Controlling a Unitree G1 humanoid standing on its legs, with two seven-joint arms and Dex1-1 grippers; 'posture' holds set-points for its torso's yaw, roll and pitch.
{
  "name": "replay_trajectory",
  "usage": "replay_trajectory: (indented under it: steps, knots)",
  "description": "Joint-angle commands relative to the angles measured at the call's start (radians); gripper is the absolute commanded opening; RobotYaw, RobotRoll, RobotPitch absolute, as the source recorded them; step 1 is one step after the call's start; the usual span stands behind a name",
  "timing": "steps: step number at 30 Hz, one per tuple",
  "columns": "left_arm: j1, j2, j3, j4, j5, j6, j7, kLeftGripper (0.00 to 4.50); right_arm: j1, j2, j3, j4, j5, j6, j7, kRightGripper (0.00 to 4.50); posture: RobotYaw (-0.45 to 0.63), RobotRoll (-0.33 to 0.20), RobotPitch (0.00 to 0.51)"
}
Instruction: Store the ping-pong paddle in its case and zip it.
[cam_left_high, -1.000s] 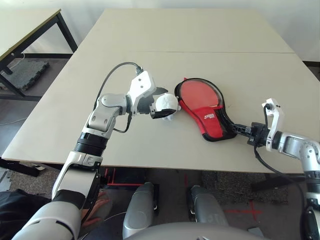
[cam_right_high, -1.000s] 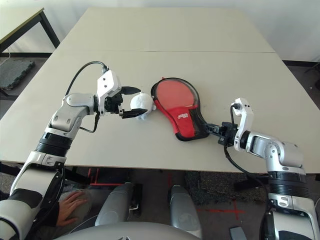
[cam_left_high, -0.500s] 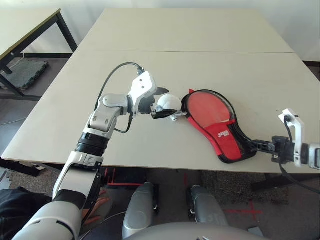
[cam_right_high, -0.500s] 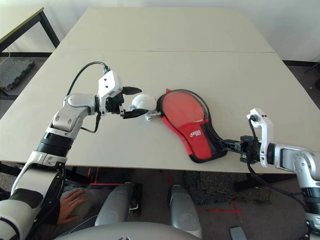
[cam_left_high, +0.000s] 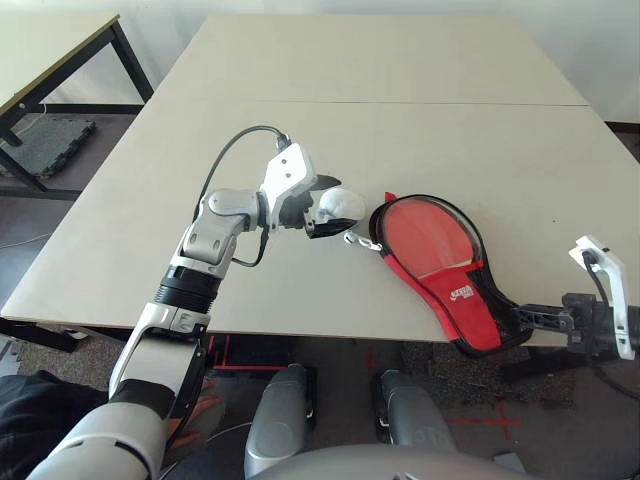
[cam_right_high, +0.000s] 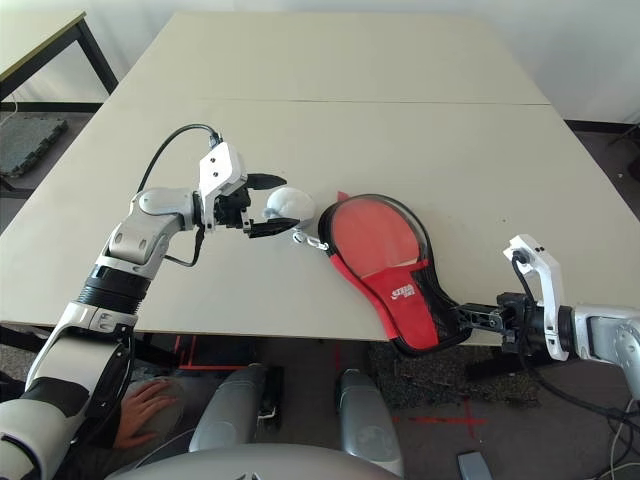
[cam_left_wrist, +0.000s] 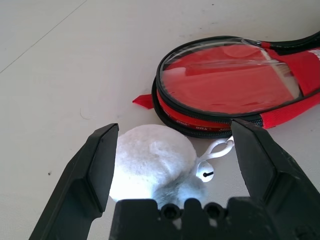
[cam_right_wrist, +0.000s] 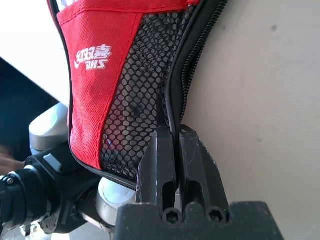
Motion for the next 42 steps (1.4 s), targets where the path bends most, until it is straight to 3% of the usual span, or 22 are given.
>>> replay_trajectory:
  steps: [1,5,14,21,28,33,38,42]
  knots:
    - [0.003,0.009,-0.004,0.019,-0.003,-0.012,-0.006,4.5,0.04,-0.014,0.016,-0.038,-0.006,-0.004,0.011,0.05,0.04,0.0,0.11]
    - [-0.008,0.007,-0.005,0.032,-0.001,-0.018,-0.007,4.5,0.029,-0.025,-0.014,-0.029,-0.012,-0.034,0.007,1.1,0.03,0.0,0.107]
    - [-0.02,0.015,-0.004,0.049,-0.001,-0.026,-0.016,4.5,-0.01,-0.112,-0.083,0.048,-0.022,-0.098,0.077,4.46,0.03,0.0,0.103]
    - [-0.033,0.036,0.013,0.051,-0.011,-0.026,-0.016,4.5,-0.169,-0.133,-0.135,0.099,0.018,-0.117,0.114,4.46,0.04,0.0,0.103]
    - [-0.034,0.049,0.025,0.05,-0.013,-0.016,-0.004,4.5,-0.391,0.057,0.047,0.017,-0.107,-0.249,-0.068,4.46,0.05,0.0,0.109]
    - [-0.014,0.047,0.02,0.04,-0.009,-0.014,0.005,4.5,-0.498,0.183,0.182,0.067,-0.23,-0.375,-0.131,4.46,0.06,0.0,0.105]
    - [-0.011,0.039,0.016,0.027,-0.002,0.015,0.037,4.5,-0.502,0.238,0.262,0.126,-0.337,-0.479,-0.155,4.46,0.08,0.0,0.108]
    - [-0.004,0.05,0.021,0.005,-0.017,0.036,0.03,4.5,-0.487,0.274,0.257,0.134,-0.326,-0.464,-0.15,4.46,0.09,0.0,0.111]
